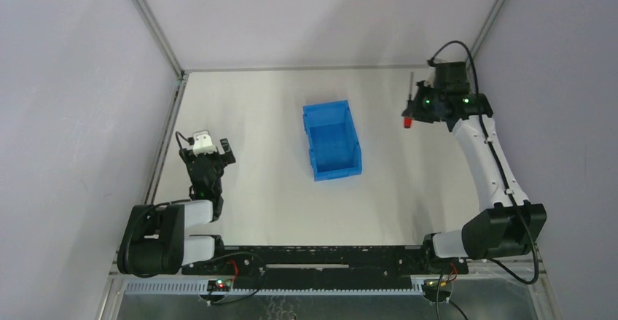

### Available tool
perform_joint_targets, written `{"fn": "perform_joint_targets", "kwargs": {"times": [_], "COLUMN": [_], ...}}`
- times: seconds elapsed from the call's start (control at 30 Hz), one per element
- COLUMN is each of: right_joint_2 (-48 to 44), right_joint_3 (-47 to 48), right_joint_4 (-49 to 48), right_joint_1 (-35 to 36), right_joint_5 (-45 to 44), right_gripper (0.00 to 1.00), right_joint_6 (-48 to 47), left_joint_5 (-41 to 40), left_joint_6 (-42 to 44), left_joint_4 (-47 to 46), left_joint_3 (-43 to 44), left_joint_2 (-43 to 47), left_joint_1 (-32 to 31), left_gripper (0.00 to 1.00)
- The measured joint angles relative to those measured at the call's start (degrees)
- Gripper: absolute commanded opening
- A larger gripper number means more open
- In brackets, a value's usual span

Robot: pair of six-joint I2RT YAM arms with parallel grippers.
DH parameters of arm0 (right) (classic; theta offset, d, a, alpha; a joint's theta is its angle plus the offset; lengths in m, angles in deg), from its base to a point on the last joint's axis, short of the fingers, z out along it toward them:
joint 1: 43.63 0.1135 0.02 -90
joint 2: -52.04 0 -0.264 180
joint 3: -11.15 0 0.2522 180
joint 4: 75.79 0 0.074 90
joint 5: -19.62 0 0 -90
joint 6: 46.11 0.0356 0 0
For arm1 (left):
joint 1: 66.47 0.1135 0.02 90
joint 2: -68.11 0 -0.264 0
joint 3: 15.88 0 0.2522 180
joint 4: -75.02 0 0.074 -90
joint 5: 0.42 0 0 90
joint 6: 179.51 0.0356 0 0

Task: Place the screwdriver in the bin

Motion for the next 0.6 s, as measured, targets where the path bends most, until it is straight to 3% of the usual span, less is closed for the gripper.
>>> {"fn": "perform_joint_targets", "kwargs": {"times": [0.33,0.6], "right_joint_2": [1.11,12.28], "right_joint_3": [6.99,7.98], "right_joint_4": [-1.84,-7.06], "right_joint_1": [22.1,32.68], "right_joint_5": [3.26,-5.09], "right_gripper": [0.05,0.06], "right_joint_6": [6.12,9.2], "left_joint_5": [0.0,0.02], "left_joint_6": [0.0,0.0], "left_joint_4": [0.0,0.0], "left_joint_3": [0.0,0.0], "left_joint_2": [0.0,0.0], "left_joint_1": [0.0,0.0], "left_gripper": [1.0,1.0]}}
